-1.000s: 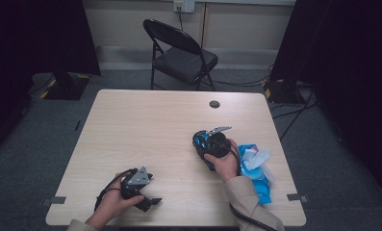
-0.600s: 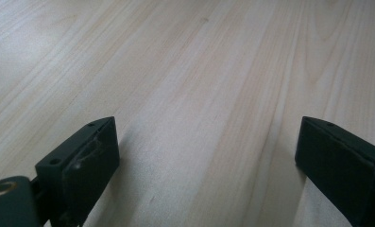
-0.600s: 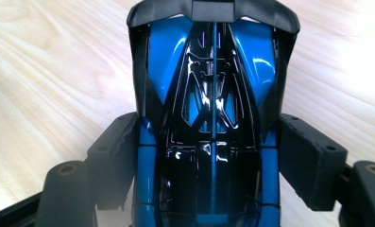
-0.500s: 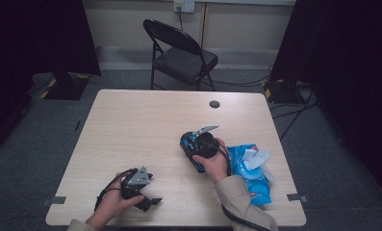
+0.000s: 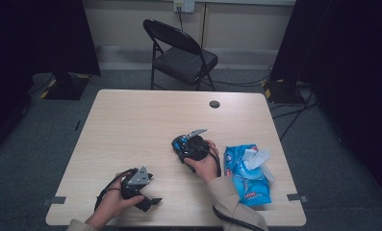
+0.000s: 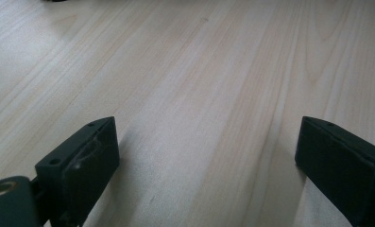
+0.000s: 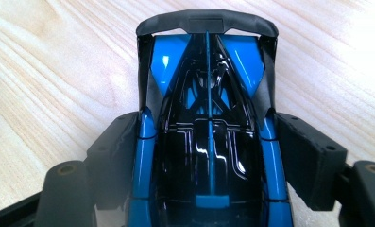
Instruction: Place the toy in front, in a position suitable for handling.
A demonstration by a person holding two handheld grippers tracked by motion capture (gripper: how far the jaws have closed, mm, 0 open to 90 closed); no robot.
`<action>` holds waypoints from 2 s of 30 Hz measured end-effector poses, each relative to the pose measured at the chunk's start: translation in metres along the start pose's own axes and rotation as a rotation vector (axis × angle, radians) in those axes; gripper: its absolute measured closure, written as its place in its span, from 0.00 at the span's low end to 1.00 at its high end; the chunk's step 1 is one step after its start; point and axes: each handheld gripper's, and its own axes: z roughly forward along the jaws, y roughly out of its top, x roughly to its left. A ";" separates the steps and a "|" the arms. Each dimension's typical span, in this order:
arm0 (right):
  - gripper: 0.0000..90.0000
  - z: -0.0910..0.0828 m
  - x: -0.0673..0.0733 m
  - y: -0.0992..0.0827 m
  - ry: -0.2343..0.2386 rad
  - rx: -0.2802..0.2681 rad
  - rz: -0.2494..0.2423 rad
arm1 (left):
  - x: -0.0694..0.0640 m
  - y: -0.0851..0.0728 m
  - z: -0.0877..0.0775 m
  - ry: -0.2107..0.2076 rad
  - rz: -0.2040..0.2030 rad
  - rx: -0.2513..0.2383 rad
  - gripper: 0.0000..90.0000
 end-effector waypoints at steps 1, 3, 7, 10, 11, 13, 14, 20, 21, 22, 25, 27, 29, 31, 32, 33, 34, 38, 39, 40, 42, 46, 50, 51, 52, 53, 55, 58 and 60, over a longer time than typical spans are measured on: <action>0.30 0.000 0.000 0.000 0.000 0.000 0.000 | 0.000 0.000 0.000 0.000 0.000 0.000 0.07; 0.30 0.000 0.000 -0.001 0.004 -0.010 0.002 | 0.000 0.000 0.000 0.000 0.000 0.000 0.07; 0.29 -0.001 -0.002 -0.004 0.020 -0.030 0.001 | 0.000 0.000 0.000 0.000 0.000 0.000 0.07; 0.27 -0.003 -0.004 -0.003 0.021 -0.044 -0.016 | 0.000 0.000 0.000 0.000 0.000 0.000 0.07; 0.27 -0.003 -0.004 -0.003 0.021 -0.044 -0.016 | 0.000 0.000 0.000 0.000 0.000 0.000 0.07; 0.24 -0.007 -0.004 -0.001 0.015 -0.065 -0.015 | 0.000 0.000 0.000 0.000 -0.001 -0.001 0.07; 0.24 -0.009 -0.005 0.000 0.018 -0.067 -0.016 | 0.000 0.000 0.000 0.000 -0.001 -0.001 0.07; 0.23 -0.029 -0.007 0.000 0.031 -0.096 -0.011 | 0.000 0.000 0.000 0.000 -0.001 -0.001 0.07; 0.23 -0.029 -0.007 0.000 0.031 -0.096 -0.011 | 0.000 0.000 0.000 0.000 -0.001 -0.001 0.07; 0.23 -0.033 -0.006 -0.001 0.030 -0.101 -0.019 | 0.000 0.000 0.000 0.000 -0.001 -0.001 0.07; 0.23 -0.051 -0.005 -0.007 0.038 -0.118 -0.022 | 0.000 0.000 0.000 0.000 -0.001 -0.001 0.07; 0.23 -0.066 -0.006 -0.015 0.043 -0.117 -0.032 | 0.000 0.000 0.000 0.000 0.000 0.000 0.07; 0.23 -0.072 -0.007 -0.018 0.052 -0.110 -0.029 | 0.000 0.000 0.000 0.000 0.000 0.000 0.07; 0.23 -0.084 -0.008 -0.028 0.061 -0.109 -0.032 | 0.000 0.000 0.000 0.000 0.000 0.000 0.07; 0.23 -0.088 -0.008 -0.030 0.059 -0.105 -0.035 | 0.000 0.000 0.000 0.000 0.000 0.000 0.07; 0.23 -0.091 -0.009 -0.033 0.060 -0.109 -0.037 | 0.000 0.000 0.000 0.000 0.000 0.000 0.07; 0.23 -0.097 -0.010 -0.037 0.073 -0.116 -0.027 | 0.000 0.000 0.000 0.000 0.000 -0.001 0.07; 0.23 -0.118 -0.016 -0.051 0.067 -0.135 -0.005 | 0.000 0.000 0.000 0.000 0.000 -0.001 0.07; 0.23 -0.118 -0.016 -0.051 0.067 -0.135 -0.005 | 0.000 0.000 0.000 0.000 0.000 -0.001 0.07; 0.23 -0.122 -0.017 -0.054 0.069 -0.142 0.001 | 0.000 0.000 0.000 0.000 0.000 -0.001 0.07; 0.23 -0.129 -0.019 -0.060 0.077 -0.148 0.014 | 0.000 0.000 0.000 0.000 0.000 -0.001 0.07; 0.23 -0.142 -0.024 -0.073 0.060 -0.150 0.015 | 0.000 0.000 0.000 0.000 0.000 -0.001 0.07; 0.23 -0.156 -0.032 -0.086 0.046 -0.144 0.033 | 0.000 0.000 0.000 0.000 0.000 -0.001 0.07; 0.23 -0.156 -0.032 -0.086 0.046 -0.144 0.033 | 0.000 0.000 0.000 0.000 0.000 -0.001 0.07; 0.23 -0.158 -0.034 -0.089 0.046 -0.140 0.039 | 0.000 0.000 0.000 0.000 0.000 -0.001 0.07; 0.23 -0.161 -0.036 -0.094 0.040 -0.131 0.042 | 0.000 0.000 0.000 0.000 0.000 -0.001 0.07; 0.23 -0.167 -0.040 -0.105 0.029 -0.126 0.061 | 0.000 0.000 0.000 0.001 0.001 0.000 0.07; 0.23 -0.174 -0.043 -0.112 0.010 -0.135 0.079 | 0.000 0.000 0.000 0.001 0.001 0.000 0.07; 0.23 -0.185 -0.046 -0.121 -0.012 -0.139 0.096 | 0.000 0.000 0.000 0.001 0.001 0.000 0.07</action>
